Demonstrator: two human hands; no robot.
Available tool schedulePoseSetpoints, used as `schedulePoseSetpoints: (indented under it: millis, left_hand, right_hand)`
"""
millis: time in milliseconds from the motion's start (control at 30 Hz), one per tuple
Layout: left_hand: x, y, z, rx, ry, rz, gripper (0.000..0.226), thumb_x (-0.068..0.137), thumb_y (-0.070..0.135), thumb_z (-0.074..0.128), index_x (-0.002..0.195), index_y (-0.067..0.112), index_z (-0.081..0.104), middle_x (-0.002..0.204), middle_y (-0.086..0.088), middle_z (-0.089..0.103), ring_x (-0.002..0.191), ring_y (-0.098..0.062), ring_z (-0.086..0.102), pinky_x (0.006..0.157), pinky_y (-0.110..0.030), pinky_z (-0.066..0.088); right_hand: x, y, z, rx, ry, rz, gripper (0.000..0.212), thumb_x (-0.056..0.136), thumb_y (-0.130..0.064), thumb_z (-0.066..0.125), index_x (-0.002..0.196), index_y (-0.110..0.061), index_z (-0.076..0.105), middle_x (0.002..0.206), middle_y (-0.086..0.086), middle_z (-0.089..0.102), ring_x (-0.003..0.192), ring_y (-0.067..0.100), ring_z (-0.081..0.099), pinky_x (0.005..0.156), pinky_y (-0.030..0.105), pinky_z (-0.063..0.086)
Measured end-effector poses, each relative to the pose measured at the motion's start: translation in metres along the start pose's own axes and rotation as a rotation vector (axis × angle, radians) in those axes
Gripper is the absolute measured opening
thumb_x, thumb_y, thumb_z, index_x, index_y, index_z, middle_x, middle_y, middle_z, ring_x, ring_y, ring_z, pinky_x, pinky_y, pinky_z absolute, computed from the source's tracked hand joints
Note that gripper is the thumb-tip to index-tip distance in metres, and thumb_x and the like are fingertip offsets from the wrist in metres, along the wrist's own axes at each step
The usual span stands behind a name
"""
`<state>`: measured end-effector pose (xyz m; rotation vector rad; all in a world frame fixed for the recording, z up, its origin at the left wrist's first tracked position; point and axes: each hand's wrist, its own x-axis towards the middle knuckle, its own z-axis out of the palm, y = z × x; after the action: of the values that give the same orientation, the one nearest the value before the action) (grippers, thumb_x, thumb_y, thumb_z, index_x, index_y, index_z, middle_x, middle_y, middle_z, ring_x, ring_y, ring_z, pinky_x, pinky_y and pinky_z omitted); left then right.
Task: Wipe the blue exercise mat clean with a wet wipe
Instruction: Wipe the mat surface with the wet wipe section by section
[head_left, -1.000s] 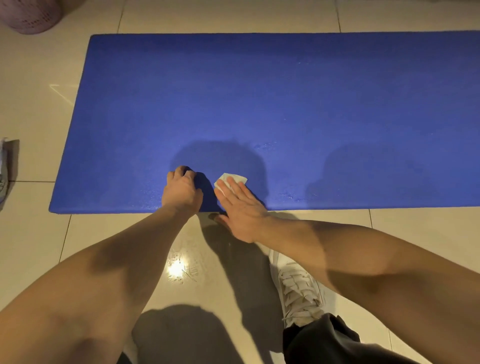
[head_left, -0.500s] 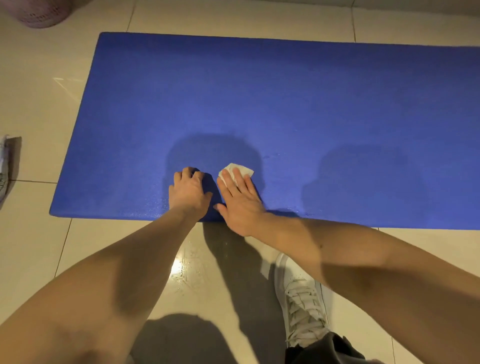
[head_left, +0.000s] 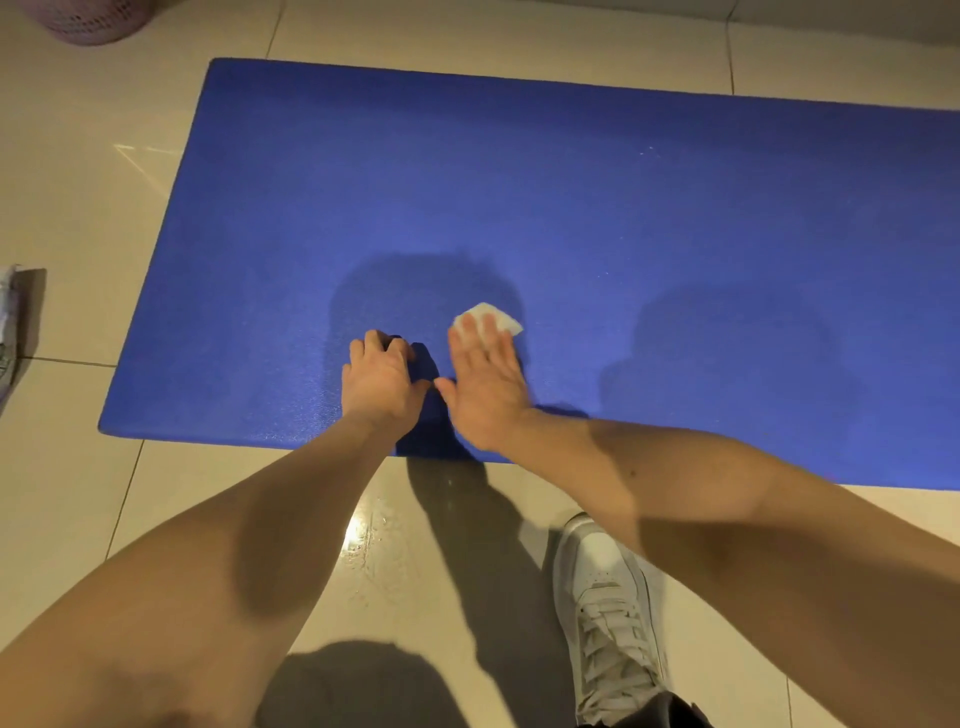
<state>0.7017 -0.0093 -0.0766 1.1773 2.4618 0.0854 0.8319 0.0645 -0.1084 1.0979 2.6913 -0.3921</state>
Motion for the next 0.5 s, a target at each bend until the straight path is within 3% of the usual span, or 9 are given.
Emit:
schedulePoseSetpoints:
  millis: [67, 167, 267, 367, 433, 500]
  left_hand:
    - [0.002, -0.001, 0.001, -0.001, 0.03, 0.001, 0.045, 0.091, 0.038, 0.069, 0.128, 0.016, 0.058, 0.131, -0.009, 0.046, 0.122, -0.03, 0.04, 0.097, -0.041, 0.044]
    - [0.007, -0.001, 0.002, -0.023, 0.046, 0.019, 0.047, 0.09, 0.037, 0.071, 0.128, 0.014, 0.057, 0.132, -0.009, 0.044, 0.122, -0.031, 0.038, 0.098, -0.042, 0.043]
    - [0.011, 0.0, 0.002, -0.052, 0.054, 0.022, 0.049, 0.09, 0.037, 0.07, 0.131, 0.014, 0.056, 0.134, -0.009, 0.043, 0.124, -0.031, 0.037, 0.1, -0.042, 0.04]
    - [0.014, 0.003, 0.001, -0.057, 0.07, 0.019, 0.051, 0.091, 0.037, 0.07, 0.134, 0.015, 0.054, 0.138, -0.008, 0.042, 0.126, -0.031, 0.036, 0.101, -0.042, 0.038]
    - [0.016, 0.003, 0.001, -0.059, 0.072, 0.013, 0.052, 0.091, 0.037, 0.069, 0.136, 0.015, 0.052, 0.14, -0.008, 0.042, 0.129, -0.031, 0.035, 0.102, -0.042, 0.038]
    - [0.02, 0.001, 0.0, -0.054, 0.075, 0.013, 0.053, 0.091, 0.037, 0.07, 0.136, 0.015, 0.052, 0.143, -0.008, 0.041, 0.13, -0.032, 0.035, 0.103, -0.043, 0.038]
  right_hand:
    - [0.002, 0.004, 0.001, -0.037, -0.019, -0.157, 0.071, 0.109, -0.048, 0.022, 0.162, -0.009, -0.005, 0.171, 0.009, -0.011, 0.155, 0.032, -0.018, 0.126, 0.05, -0.004]
    - [0.017, 0.05, -0.003, -0.245, 0.047, -0.284, 0.069, 0.108, -0.047, 0.02, 0.162, -0.01, 0.001, 0.171, 0.007, -0.001, 0.157, 0.032, -0.007, 0.127, 0.049, 0.004]
    - [0.027, 0.1, -0.019, -0.104, 0.077, 0.09, 0.07, 0.106, -0.049, 0.03, 0.162, -0.01, 0.011, 0.169, 0.011, 0.007, 0.156, 0.036, 0.0, 0.126, 0.05, 0.007]
    - [0.031, 0.099, -0.026, -0.005, 0.004, 0.427, 0.074, 0.107, -0.053, 0.015, 0.162, -0.008, -0.004, 0.17, 0.011, -0.01, 0.155, 0.037, -0.014, 0.126, 0.052, -0.005]
    - [0.037, 0.071, -0.026, 0.053, 0.003, 0.453, 0.075, 0.107, -0.054, 0.016, 0.162, -0.007, -0.005, 0.17, 0.013, -0.01, 0.155, 0.04, -0.014, 0.126, 0.053, -0.004]
    - [0.041, 0.043, -0.021, 0.044, 0.03, 0.323, 0.075, 0.107, -0.052, 0.021, 0.162, -0.005, -0.002, 0.17, 0.014, -0.006, 0.155, 0.041, -0.01, 0.126, 0.053, -0.002]
